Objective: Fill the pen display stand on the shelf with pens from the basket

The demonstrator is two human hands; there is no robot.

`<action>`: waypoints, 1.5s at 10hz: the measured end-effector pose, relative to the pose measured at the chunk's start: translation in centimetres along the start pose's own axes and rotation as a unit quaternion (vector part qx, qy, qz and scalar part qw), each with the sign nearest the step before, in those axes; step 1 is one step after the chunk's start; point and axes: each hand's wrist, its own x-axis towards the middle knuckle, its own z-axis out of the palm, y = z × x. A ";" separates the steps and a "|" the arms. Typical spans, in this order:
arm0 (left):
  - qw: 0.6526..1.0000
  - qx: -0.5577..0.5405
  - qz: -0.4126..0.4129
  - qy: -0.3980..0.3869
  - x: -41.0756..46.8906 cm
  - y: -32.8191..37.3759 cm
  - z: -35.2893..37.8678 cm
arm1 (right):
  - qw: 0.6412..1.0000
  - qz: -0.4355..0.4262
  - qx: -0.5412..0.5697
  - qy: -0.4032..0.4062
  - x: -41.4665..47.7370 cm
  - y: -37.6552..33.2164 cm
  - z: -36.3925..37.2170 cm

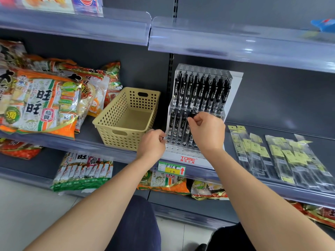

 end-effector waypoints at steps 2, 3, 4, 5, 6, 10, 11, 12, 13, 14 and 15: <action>1.000 0.003 0.006 -0.002 0.0 0.1 -0.3 | 0.995 0.015 -0.073 -0.069 -0.7 0.4 1.0; 1.000 0.001 0.003 -0.001 0.1 0.0 -0.4 | 0.992 0.012 -0.101 -0.081 -0.8 0.5 1.2; 1.000 0.009 0.003 0.003 0.2 -0.1 -0.4 | 0.988 0.004 -0.125 -0.090 -0.7 0.4 1.2; 1.000 0.008 0.005 0.006 0.2 -0.1 -0.4 | 0.985 -0.001 -0.142 -0.100 -0.6 0.3 1.2; 1.000 0.013 0.008 0.011 0.2 -0.1 -0.4 | 0.980 -0.004 -0.161 -0.121 -0.6 0.2 1.3; 0.998 0.015 0.039 0.054 0.3 -0.2 -2.3 | 0.981 -0.028 -0.137 -0.135 -1.4 0.4 1.6; 0.996 0.015 0.042 0.076 0.7 -0.5 -3.5 | 0.983 -0.047 -0.121 -0.127 -1.6 -0.2 1.8; 0.995 0.026 0.041 0.090 1.3 -1.4 -4.5 | 0.985 -0.062 -0.099 -0.129 -1.6 -1.1 2.0; 0.995 0.044 0.024 0.083 1.7 -2.3 -5.2 | 0.984 -0.073 -0.085 -0.137 -1.5 -1.8 2.2; 0.995 0.050 0.032 0.085 1.7 -2.8 -5.4 | 0.984 -0.081 -0.075 -0.140 -1.6 -2.1 2.4; 0.995 0.061 0.030 0.078 1.8 -2.8 -5.4 | 0.981 -0.073 -0.094 -0.152 -1.4 -1.9 2.8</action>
